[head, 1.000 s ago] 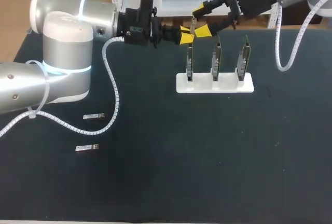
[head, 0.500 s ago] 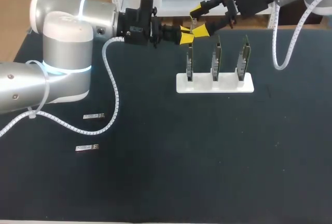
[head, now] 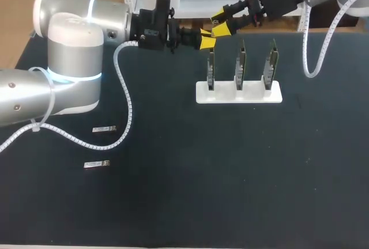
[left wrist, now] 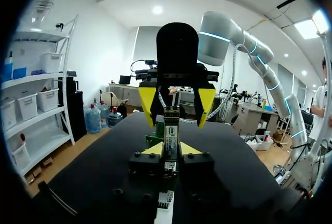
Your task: Pick up the optical module with the left hand, and insert it into the network port with the right hand.
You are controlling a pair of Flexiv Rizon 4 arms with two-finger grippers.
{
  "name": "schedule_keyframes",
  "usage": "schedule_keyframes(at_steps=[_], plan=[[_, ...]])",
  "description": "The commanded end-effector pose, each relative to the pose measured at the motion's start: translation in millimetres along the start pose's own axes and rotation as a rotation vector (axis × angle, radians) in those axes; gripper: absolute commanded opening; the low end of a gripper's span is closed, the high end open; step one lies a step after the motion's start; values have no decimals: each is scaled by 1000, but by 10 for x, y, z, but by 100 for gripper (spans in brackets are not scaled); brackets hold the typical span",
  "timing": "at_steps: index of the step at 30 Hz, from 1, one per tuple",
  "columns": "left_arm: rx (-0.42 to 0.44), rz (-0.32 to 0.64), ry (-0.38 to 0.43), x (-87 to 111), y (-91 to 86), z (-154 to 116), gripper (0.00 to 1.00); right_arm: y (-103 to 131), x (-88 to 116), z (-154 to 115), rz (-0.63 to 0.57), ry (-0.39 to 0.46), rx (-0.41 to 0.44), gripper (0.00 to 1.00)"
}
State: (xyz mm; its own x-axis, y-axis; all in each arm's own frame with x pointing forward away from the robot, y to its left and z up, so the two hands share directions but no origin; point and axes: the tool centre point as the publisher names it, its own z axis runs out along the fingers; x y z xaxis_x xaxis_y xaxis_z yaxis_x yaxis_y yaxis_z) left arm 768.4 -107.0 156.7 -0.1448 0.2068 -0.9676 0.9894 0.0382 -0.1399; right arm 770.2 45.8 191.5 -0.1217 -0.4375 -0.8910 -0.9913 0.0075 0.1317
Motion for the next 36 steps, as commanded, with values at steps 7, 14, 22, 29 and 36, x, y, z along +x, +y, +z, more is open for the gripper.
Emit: schedule_keyframes(at_steps=[7,14,22,29,36], plan=[[4,0,2,-3,22,5,0,4,8,4,1,3,-1,0],[4,0,2,-3,22,5,0,13,23,-10,4,3,1,0],[4,0,2,-3,22,5,100,22,38,-31,9,0,6,0],[-12,22,34,-35,3,-59,100,34,66,-59,16,0,12,0],[-44,62,138,-76,-83,-244,100,55,84,-92,20,-4,19,0]])
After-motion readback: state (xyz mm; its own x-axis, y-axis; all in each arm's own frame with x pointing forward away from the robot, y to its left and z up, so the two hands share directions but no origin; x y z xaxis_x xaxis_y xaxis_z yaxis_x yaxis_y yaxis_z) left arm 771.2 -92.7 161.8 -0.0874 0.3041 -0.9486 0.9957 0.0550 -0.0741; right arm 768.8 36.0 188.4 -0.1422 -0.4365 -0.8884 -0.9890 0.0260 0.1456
